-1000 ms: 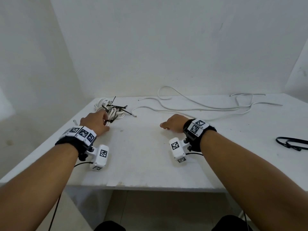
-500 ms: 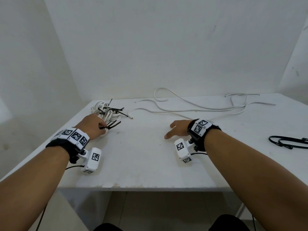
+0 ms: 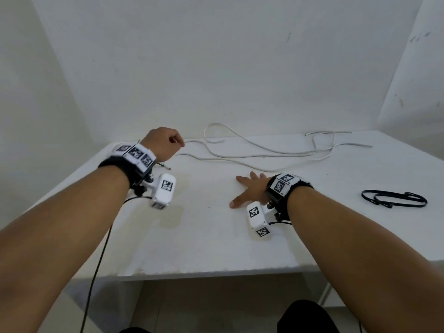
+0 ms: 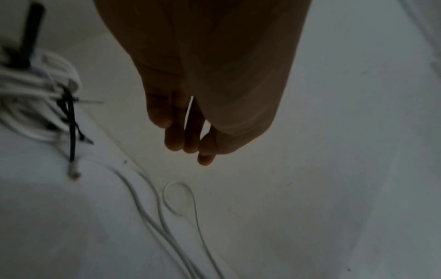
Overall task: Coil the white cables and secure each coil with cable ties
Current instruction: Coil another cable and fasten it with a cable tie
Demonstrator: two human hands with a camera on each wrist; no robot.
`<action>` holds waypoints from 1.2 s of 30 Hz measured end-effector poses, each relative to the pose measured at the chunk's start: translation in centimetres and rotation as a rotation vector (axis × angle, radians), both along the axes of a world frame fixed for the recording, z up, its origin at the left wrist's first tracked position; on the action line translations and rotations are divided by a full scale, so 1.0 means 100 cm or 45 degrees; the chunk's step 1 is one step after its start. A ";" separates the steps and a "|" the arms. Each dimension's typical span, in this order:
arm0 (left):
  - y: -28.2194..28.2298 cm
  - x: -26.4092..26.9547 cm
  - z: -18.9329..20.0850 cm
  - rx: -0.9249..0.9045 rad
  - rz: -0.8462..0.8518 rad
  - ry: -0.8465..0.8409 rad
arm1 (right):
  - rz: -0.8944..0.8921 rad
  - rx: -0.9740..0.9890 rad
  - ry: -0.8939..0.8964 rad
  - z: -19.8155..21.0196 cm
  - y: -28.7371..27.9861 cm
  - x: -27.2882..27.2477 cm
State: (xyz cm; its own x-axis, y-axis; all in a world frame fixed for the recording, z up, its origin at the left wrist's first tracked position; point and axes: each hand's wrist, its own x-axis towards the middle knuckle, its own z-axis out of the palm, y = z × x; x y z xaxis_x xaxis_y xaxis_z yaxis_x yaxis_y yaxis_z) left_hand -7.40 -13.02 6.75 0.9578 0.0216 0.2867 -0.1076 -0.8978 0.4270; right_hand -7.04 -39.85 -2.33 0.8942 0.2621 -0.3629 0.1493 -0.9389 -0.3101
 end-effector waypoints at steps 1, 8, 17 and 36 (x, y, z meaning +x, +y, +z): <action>-0.010 0.015 -0.004 0.007 -0.007 0.063 | 0.000 -0.006 0.003 -0.003 -0.001 0.001; -0.033 0.106 -0.040 0.211 -0.013 0.371 | -0.002 -0.014 0.006 -0.015 -0.001 0.011; -0.026 0.171 -0.073 0.616 0.048 0.515 | -0.016 -0.012 0.074 -0.013 -0.001 0.014; -0.039 0.089 -0.035 -0.582 0.110 -0.240 | 0.037 0.104 -0.192 0.018 0.003 0.002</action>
State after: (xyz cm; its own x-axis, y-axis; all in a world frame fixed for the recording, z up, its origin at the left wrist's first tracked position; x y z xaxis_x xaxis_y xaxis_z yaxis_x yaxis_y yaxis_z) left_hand 1.49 -16.94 3.21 0.8795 0.2627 0.3969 -0.1539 -0.6322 0.7594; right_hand -6.87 -39.58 -0.56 0.9286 0.3114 -0.2017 0.2264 -0.9063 -0.3569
